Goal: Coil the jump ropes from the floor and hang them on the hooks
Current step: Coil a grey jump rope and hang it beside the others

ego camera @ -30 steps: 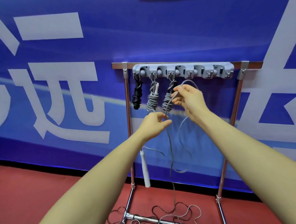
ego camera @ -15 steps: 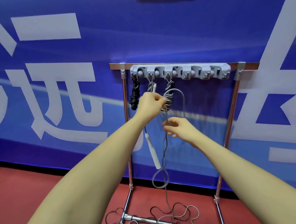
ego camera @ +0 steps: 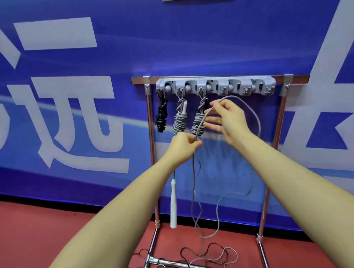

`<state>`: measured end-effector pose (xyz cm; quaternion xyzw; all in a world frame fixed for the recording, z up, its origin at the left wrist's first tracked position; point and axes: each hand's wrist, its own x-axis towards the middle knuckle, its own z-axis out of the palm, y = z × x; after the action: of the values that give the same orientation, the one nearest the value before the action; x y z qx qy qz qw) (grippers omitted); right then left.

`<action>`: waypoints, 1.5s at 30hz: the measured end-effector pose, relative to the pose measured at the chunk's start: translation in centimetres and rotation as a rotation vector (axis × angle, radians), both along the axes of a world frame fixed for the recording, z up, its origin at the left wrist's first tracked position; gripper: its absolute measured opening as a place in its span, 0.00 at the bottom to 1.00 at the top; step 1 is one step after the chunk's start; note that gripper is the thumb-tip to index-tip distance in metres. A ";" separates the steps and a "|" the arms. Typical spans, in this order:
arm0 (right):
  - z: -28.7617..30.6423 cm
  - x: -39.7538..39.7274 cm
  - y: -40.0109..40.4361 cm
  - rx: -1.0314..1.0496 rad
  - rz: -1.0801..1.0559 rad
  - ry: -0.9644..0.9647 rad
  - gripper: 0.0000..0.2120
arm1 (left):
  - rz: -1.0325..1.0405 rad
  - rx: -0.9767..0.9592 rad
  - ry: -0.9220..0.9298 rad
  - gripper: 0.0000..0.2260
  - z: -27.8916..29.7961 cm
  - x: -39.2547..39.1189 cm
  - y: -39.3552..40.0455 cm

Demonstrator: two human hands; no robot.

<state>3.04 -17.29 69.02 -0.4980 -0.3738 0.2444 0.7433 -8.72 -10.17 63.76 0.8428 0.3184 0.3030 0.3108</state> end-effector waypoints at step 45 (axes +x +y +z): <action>-6.4 -1.8 0.0 -0.394 0.116 -0.362 0.09 | 0.073 -0.021 -0.197 0.17 6.1 0.3 0.3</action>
<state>1.25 -17.33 62.62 -0.6465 -0.4734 0.2616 0.5380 -8.40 -9.92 69.89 0.7935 0.3199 0.3920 0.3381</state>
